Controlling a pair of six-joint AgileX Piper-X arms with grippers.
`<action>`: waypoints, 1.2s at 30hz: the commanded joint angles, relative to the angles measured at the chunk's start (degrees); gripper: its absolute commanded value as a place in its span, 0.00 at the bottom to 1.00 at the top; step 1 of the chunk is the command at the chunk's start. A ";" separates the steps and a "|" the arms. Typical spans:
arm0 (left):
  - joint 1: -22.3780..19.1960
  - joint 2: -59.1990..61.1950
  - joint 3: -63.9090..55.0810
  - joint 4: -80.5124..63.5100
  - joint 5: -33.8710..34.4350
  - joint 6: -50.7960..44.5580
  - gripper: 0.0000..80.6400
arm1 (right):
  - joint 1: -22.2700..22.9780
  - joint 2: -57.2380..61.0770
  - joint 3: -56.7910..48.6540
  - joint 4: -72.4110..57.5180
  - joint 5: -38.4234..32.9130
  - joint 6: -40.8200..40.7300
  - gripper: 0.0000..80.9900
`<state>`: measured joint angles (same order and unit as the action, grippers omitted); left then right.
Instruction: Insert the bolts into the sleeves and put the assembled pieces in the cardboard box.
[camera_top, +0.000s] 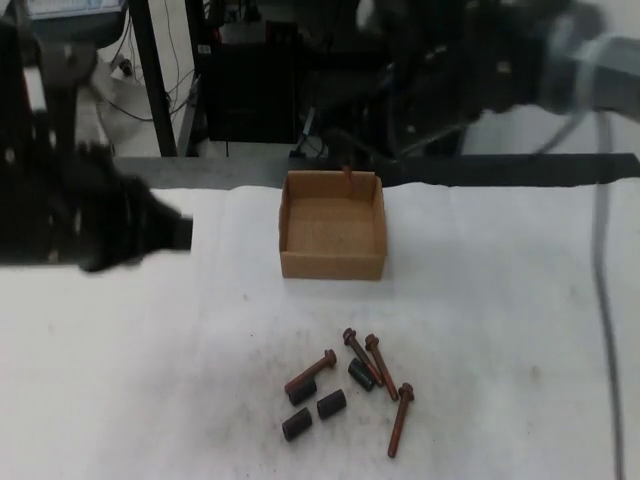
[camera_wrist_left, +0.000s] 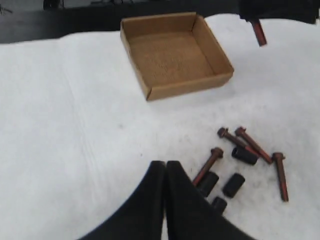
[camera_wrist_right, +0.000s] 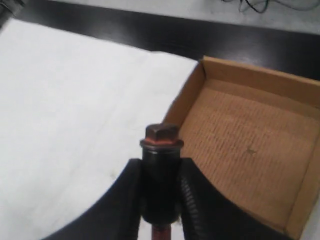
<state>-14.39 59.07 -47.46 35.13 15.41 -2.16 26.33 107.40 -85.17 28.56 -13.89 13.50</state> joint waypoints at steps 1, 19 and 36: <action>0.16 -0.11 1.23 4.34 -0.29 0.50 0.01 | -0.24 5.63 -10.58 5.26 3.64 -0.69 0.01; 0.16 -0.11 1.66 8.35 -0.29 0.50 0.01 | -0.80 21.15 -24.06 9.79 7.71 -0.69 0.01; 0.16 -0.11 1.60 9.02 4.25 0.50 0.01 | -2.49 19.72 -24.06 11.58 7.74 -2.99 0.16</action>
<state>-14.39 59.07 -45.78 43.93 17.68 -2.16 24.00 128.83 -108.34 38.86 -6.02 10.77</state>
